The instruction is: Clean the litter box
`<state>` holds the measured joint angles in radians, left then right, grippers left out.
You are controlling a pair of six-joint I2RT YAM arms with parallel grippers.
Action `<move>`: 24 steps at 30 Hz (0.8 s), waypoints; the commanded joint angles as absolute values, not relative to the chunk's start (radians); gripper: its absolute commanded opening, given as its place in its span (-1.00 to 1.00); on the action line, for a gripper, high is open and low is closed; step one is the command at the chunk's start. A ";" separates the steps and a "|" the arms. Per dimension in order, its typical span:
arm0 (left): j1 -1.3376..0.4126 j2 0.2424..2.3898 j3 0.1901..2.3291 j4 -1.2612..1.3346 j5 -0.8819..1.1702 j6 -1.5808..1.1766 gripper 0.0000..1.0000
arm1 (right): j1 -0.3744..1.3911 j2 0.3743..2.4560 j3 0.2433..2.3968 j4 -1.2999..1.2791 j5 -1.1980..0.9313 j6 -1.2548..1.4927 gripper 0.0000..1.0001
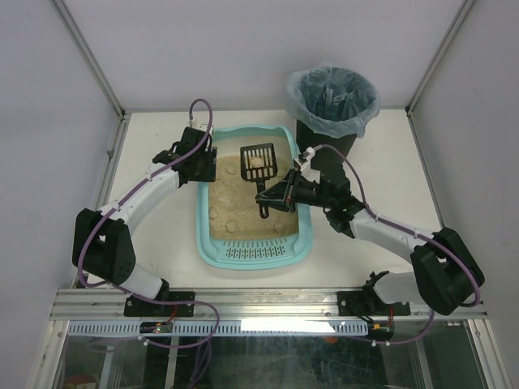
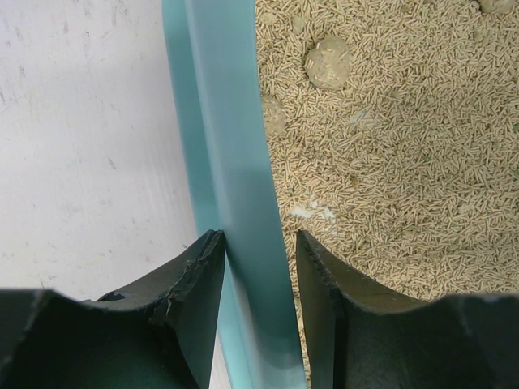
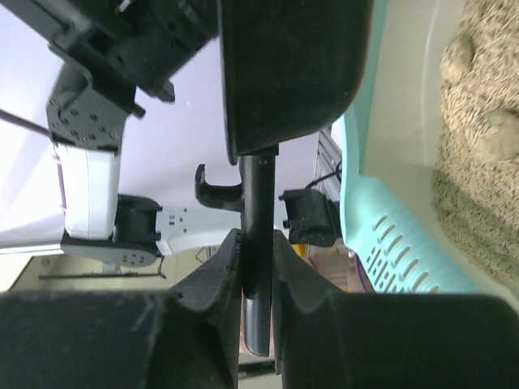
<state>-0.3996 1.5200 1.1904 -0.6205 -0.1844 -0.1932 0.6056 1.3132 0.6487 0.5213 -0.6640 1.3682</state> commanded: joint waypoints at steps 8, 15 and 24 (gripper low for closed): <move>-0.412 1.492 1.194 -0.594 -0.167 -0.192 -0.18 | 0.625 1.189 0.689 0.514 -0.602 1.315 -1.00; -0.411 1.492 1.193 -0.594 -0.175 -0.194 -0.16 | 0.568 1.135 0.750 0.501 -0.546 1.436 -1.00; -0.411 1.488 1.190 -0.594 -0.183 -0.193 -0.15 | 0.384 1.145 0.990 0.323 -0.490 1.423 -1.00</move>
